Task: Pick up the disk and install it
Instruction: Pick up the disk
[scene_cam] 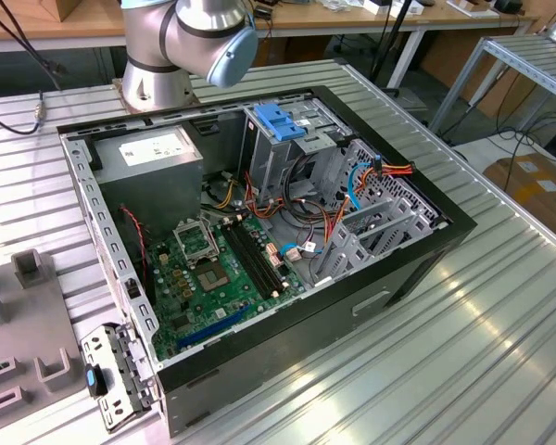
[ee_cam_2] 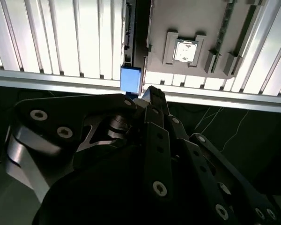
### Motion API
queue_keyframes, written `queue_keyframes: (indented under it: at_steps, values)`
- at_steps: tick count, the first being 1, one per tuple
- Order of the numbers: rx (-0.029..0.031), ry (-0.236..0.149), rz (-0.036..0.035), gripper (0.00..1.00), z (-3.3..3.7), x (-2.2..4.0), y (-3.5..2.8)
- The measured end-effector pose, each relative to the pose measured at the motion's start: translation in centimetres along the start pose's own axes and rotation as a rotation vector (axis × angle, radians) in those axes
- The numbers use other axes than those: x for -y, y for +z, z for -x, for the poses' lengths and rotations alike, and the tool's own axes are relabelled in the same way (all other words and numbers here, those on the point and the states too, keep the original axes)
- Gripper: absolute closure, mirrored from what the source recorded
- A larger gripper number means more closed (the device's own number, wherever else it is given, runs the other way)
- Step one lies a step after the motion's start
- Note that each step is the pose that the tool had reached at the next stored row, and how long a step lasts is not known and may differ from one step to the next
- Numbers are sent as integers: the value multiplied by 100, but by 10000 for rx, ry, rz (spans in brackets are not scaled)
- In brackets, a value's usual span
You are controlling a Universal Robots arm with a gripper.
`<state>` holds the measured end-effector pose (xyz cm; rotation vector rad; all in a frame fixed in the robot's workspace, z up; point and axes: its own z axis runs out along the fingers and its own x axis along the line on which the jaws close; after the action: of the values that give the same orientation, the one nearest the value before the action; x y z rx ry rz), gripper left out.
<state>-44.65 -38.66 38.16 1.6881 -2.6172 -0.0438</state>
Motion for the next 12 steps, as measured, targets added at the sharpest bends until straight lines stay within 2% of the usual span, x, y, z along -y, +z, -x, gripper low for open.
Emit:
queue_keyframes:
  at_steps: [2, 6, 8, 10, 11, 12]
  values:
    - [-17, -306, -4, 89, 11, -5, 5]
    - [-91, -687, -49, 89, 47, -20, 27]
    - [-106, -1049, -54, 89, 47, -19, 41]
    - [-119, -1365, -62, 76, 52, -21, 60]
    - [-118, -1405, -77, 76, 53, -22, 73]
    - [-113, -1497, -103, 64, 51, -24, 93]
